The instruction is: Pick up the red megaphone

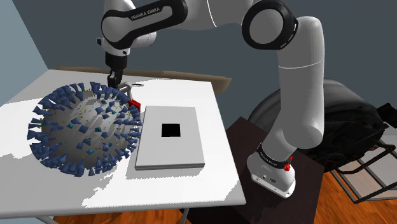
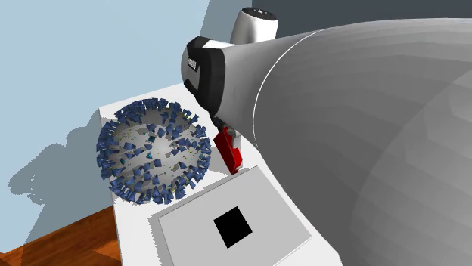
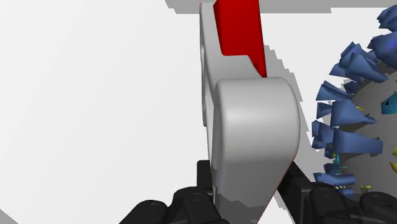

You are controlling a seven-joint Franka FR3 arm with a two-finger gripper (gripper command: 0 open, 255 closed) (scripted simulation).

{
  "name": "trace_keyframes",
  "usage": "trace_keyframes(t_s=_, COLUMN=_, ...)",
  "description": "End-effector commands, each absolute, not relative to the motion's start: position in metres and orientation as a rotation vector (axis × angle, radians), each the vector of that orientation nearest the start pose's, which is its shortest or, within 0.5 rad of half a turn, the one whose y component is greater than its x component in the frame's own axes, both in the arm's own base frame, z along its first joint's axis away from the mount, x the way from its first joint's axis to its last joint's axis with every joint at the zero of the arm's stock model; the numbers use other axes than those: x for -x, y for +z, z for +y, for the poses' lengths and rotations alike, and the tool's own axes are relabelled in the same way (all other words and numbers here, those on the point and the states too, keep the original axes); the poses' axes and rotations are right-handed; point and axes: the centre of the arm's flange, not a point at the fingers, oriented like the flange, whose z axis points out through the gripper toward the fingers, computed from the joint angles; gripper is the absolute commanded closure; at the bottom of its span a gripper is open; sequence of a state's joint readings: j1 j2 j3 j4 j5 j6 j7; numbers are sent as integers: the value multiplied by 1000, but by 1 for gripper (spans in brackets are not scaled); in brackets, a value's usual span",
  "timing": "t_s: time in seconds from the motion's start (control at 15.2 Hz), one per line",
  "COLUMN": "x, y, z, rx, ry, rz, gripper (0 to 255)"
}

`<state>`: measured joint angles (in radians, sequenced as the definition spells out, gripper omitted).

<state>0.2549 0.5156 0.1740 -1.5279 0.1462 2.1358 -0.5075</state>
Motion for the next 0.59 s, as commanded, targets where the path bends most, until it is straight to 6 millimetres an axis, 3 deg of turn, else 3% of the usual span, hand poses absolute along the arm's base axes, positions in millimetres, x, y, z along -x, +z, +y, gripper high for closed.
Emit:
trace_keyframes(t_s=0.0, x=-646, y=372, z=281, rx=2677, ry=-155, rz=-1191, gripper=255)
trace_keyframes(t_s=0.4, x=-646, y=372, z=282, rx=2677, ry=-155, rz=-1192, gripper=255)
trace_keyframes(t_s=0.53, x=-646, y=383, z=282, rx=2677, ry=-155, rz=-1192, gripper=255)
